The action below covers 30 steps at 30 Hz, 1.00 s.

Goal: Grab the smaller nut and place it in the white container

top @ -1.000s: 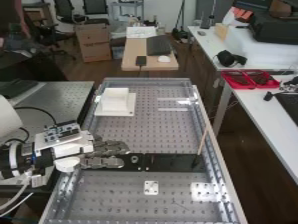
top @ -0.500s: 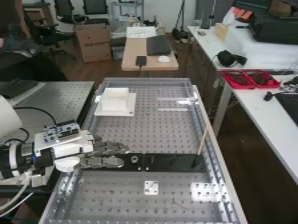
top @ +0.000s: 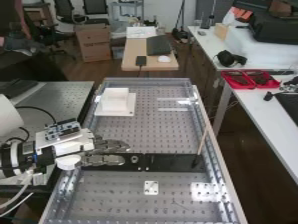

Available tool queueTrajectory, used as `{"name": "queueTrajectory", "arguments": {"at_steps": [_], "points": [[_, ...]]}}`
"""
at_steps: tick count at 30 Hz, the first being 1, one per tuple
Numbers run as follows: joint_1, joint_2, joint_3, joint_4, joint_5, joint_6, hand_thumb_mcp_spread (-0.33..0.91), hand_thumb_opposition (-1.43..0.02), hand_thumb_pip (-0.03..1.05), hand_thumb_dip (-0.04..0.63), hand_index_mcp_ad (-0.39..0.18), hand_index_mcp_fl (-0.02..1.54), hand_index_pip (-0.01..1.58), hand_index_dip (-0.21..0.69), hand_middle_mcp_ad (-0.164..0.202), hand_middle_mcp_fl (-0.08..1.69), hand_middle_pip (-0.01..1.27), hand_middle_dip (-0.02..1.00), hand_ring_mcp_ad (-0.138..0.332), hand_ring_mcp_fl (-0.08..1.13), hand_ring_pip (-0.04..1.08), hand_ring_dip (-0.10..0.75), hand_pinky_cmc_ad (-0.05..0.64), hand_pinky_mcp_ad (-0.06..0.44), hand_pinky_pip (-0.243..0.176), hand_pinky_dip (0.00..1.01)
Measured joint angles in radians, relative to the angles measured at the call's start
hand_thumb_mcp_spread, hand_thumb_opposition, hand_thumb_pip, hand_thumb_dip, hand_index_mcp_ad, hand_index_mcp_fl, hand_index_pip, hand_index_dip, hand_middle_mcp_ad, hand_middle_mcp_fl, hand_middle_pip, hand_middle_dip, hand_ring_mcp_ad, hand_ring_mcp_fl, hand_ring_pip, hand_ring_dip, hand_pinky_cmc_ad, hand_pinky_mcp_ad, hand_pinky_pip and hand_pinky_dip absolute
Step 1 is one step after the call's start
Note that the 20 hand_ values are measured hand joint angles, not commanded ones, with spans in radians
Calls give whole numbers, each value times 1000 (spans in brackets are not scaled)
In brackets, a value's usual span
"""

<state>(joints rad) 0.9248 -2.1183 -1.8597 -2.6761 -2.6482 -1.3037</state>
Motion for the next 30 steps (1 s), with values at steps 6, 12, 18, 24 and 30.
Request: {"name": "queueTrajectory", "arguments": {"at_steps": [6,12,18,24,30], "points": [[1,5,1,-3,-4,3,618,-946,620,262,-246,295,1501,169,23,194,126,204,87,10,101,59,312,232,-61,190],[3,21,0,1,-12,17,639,-1004,614,262,-269,401,1513,176,23,195,126,202,91,14,101,59,314,227,-61,190],[7,42,-7,9,-18,33,639,-1004,616,262,-269,401,1513,176,23,195,126,202,87,14,101,59,314,232,-61,190],[14,73,-17,13,-24,41,639,-1005,616,262,-269,401,1513,176,23,195,126,202,87,14,101,59,314,239,-61,190],[28,122,-31,12,-18,56,639,-1005,616,262,-269,401,1513,176,23,195,129,202,87,14,101,59,314,237,-58,190]]}}
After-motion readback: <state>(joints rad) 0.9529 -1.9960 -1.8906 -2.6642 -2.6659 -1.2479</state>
